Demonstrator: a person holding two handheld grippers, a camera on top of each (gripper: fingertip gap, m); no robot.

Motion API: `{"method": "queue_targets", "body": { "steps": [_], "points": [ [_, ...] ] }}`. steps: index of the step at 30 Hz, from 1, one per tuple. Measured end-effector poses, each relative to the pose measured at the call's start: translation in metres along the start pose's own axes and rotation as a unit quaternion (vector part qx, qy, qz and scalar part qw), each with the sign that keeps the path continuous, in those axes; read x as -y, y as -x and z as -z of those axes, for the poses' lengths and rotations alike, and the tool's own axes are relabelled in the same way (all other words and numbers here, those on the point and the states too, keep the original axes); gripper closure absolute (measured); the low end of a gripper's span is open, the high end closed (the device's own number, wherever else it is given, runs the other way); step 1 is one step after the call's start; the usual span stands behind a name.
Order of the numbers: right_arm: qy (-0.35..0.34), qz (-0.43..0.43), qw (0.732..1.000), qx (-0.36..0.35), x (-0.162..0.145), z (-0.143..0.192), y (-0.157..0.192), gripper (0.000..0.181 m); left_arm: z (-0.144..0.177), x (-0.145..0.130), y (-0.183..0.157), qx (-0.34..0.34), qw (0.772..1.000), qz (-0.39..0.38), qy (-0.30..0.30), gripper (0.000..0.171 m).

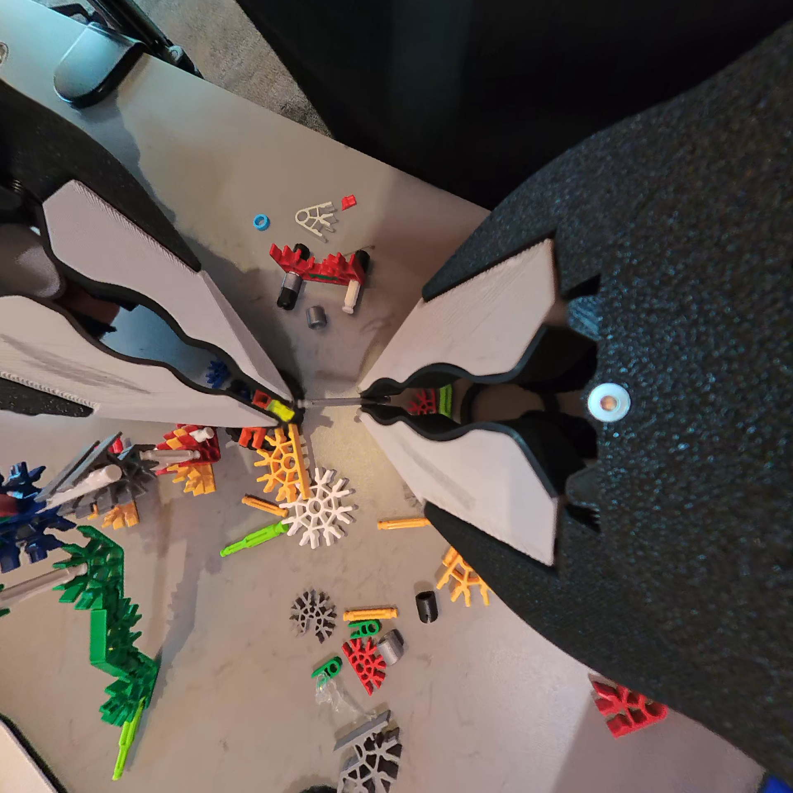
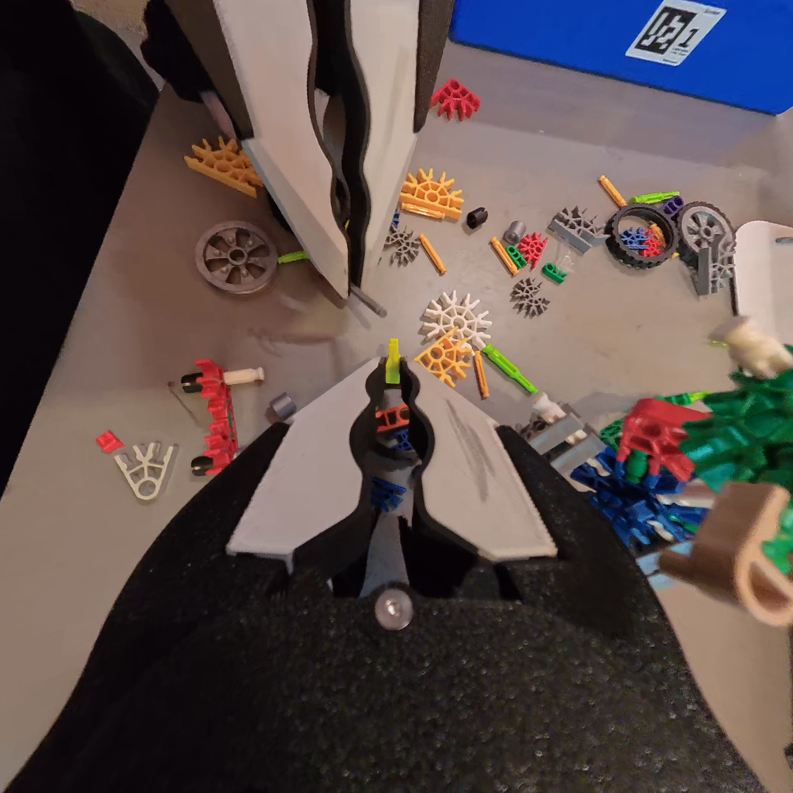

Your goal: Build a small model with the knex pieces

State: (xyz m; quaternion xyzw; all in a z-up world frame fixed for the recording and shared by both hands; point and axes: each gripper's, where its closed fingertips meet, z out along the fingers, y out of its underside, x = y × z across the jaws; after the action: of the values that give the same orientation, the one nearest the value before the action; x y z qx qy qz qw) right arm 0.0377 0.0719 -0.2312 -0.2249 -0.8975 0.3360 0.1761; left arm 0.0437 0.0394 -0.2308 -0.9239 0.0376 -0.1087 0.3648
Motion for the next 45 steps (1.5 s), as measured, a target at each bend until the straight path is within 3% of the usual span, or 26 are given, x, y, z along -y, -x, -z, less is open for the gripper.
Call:
{"method": "queue_targets", "body": {
  "steps": [32, 38, 42, 45],
  "points": [
    [-0.001, 0.054, 0.996, -0.071, 0.005, -0.001, -0.008, 0.176, -0.012, 0.003, 0.006, 0.005, 1.000, 0.022, -0.013, 0.171],
    [0.013, 0.028, 0.999, -0.035, -0.003, -0.005, -0.001, 0.176, -0.010, 0.003, 0.009, -0.003, 0.999, 0.040, -0.019, 0.171],
    [0.016, 0.020, 0.999, -0.021, -0.005, -0.005, 0.002, 0.176, -0.016, -0.010, 0.004, -0.007, 0.999, 0.020, 0.029, 0.171],
    [0.010, -0.014, 1.000, 0.005, -0.007, -0.004, 0.003, 0.176, -0.009, -0.003, 0.004, -0.012, 1.000, 0.025, 0.014, 0.161]
  ]
}}
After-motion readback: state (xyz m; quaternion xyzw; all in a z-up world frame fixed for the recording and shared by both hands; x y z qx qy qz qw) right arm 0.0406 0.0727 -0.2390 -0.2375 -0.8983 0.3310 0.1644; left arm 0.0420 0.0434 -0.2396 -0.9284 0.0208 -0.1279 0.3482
